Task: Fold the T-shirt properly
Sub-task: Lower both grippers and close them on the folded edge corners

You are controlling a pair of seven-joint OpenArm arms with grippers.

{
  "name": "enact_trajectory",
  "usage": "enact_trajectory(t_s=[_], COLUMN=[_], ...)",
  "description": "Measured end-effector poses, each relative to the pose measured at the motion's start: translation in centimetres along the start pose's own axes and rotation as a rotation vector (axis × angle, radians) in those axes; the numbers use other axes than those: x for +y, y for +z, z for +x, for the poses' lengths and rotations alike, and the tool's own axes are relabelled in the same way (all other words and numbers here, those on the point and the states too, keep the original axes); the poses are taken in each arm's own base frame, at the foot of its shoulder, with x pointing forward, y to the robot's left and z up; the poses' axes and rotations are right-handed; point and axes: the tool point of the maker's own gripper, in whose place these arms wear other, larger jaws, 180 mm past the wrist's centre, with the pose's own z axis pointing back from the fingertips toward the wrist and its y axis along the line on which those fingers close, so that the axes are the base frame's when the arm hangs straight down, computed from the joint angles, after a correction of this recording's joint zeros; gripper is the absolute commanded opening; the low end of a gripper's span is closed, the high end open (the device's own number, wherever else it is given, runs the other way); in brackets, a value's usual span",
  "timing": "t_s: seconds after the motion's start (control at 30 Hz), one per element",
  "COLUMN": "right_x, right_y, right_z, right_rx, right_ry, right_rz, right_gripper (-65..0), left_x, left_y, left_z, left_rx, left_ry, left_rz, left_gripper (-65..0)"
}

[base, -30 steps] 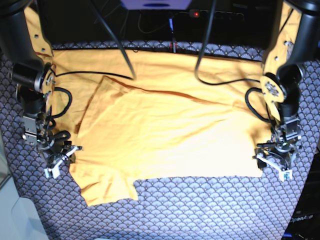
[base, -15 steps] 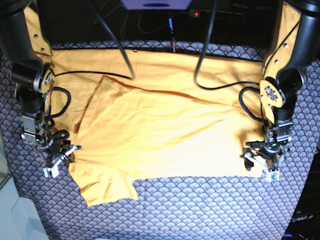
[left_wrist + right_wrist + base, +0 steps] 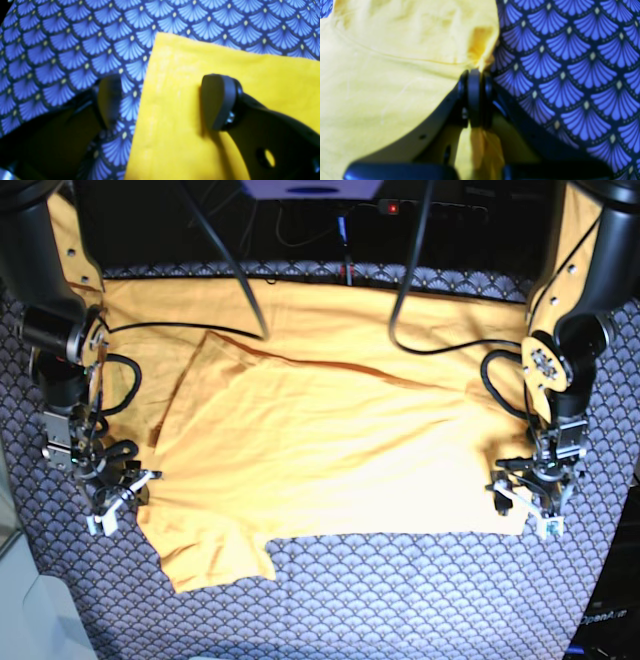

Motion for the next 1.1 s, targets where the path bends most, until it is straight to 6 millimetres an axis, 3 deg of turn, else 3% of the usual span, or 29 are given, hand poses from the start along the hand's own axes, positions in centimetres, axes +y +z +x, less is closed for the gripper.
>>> enact_trajectory(t_s=[0.23,0.47,0.53,0.77,0.87,1.1], right_x=[0.0,-0.01,0.0,0.0,-0.07,-0.06], right_y=[0.0,0.0,0.0,0.0,0.03,0.06], right_z=[-0.01,-0.01,-0.01,0.0,0.0,0.06], right_rx=[0.001,0.0,0.001,0.0,0.0,-0.003], right_ry=[0.0,0.0,0.0,0.0,0.0,0.001], right_rz=[0.0,0.0,0.0,0.0,-0.001,0.002], right_gripper=[-64.3,-64.3,-64.3,-64.3,-64.6,-65.0], left_x=[0.2,0.78,0.66,0.58,0.57,0.7], left_y=[0.22,0.38,0.36,0.34,0.33,0.31], left_z=[-0.38,-0.88,-0.89,-0.88,-0.81,-0.47], left_rx=[-0.043,-0.037,-0.037,-0.037,-0.038,-0.01], left_ry=[0.077,0.08,0.082,0.082,0.081,0.072], left_rz=[0.009,0.021,0.019,0.018,0.018,0.019], left_gripper=[-19.2,-52.2,-58.7,-60.7,-65.0,-65.0])
